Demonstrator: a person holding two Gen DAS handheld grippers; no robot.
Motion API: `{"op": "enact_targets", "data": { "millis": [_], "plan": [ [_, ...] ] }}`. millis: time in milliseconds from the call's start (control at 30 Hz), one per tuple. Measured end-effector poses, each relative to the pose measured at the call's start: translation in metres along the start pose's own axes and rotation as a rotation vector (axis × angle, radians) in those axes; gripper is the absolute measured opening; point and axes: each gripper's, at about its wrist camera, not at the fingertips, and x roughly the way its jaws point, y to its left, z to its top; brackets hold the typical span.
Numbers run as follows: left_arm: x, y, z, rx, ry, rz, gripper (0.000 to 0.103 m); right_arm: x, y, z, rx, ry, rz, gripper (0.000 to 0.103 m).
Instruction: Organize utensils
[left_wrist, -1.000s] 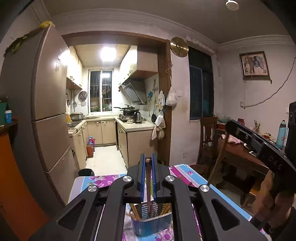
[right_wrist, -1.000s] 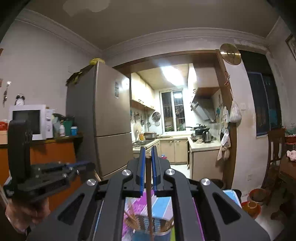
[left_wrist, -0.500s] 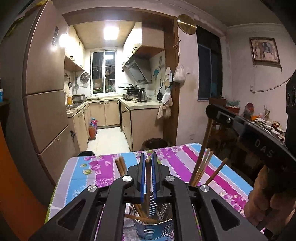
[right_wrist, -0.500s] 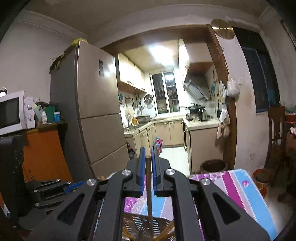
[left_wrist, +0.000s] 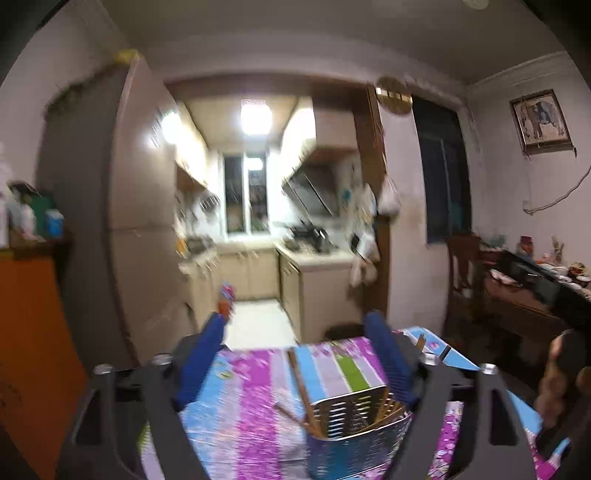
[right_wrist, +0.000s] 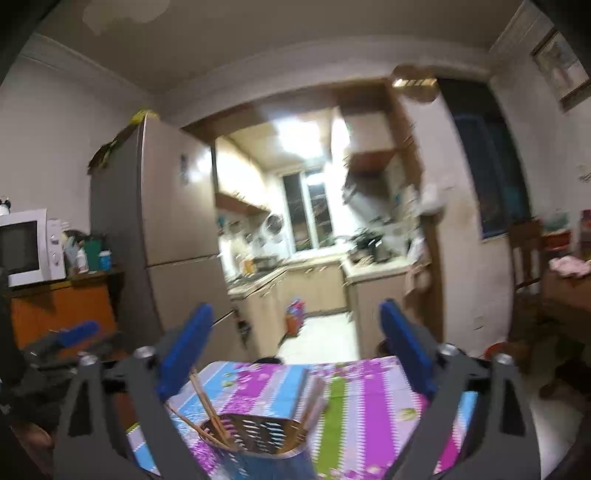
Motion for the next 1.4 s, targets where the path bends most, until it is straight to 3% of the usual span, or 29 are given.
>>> {"op": "enact_targets", "data": {
  "millis": [33,100,267,333,400,467,633,833,1000,1400],
  "plan": [
    [-0.017,-0.001,0.000,0.011,-0.028,0.009,0.098,-0.020,-0.003,0.000,-0.006,-0.026,-0.015,0.098],
    [-0.052,-0.004,-0.004,0.029,-0.073,0.020,0.099,-0.048,-0.007,-0.001,-0.027,-0.041,-0.069,0.098],
    [-0.119,-0.013,-0.026,0.057,-0.067,0.080,0.099,-0.114,-0.009,-0.016,-0.094,0.000,-0.211,0.098],
    [-0.130,-0.016,-0.036,0.037,-0.008,0.081,0.099,-0.133,-0.006,-0.031,-0.122,0.061,-0.252,0.098],
    [-0.132,-0.021,-0.051,-0.009,0.105,0.084,0.099,-0.147,-0.001,-0.046,-0.135,0.087,-0.318,0.098],
    [-0.138,-0.024,-0.066,-0.034,0.113,0.089,0.099,-0.159,0.005,-0.059,-0.132,0.073,-0.346,0.098],
    [-0.151,-0.045,-0.098,-0.016,0.145,0.137,0.099,-0.174,0.012,-0.080,-0.066,0.075,-0.335,0.098],
    [-0.167,-0.063,-0.125,-0.030,0.166,0.189,0.099,-0.173,0.041,-0.110,-0.147,0.136,-0.358,0.098],
    [-0.171,-0.076,-0.132,0.053,0.177,0.212,0.099,-0.170,0.055,-0.123,-0.187,0.183,-0.348,0.098],
    [-0.176,-0.072,-0.128,0.001,0.190,0.156,0.099,-0.182,0.052,-0.126,-0.171,0.182,-0.349,0.098]
  ]
}}
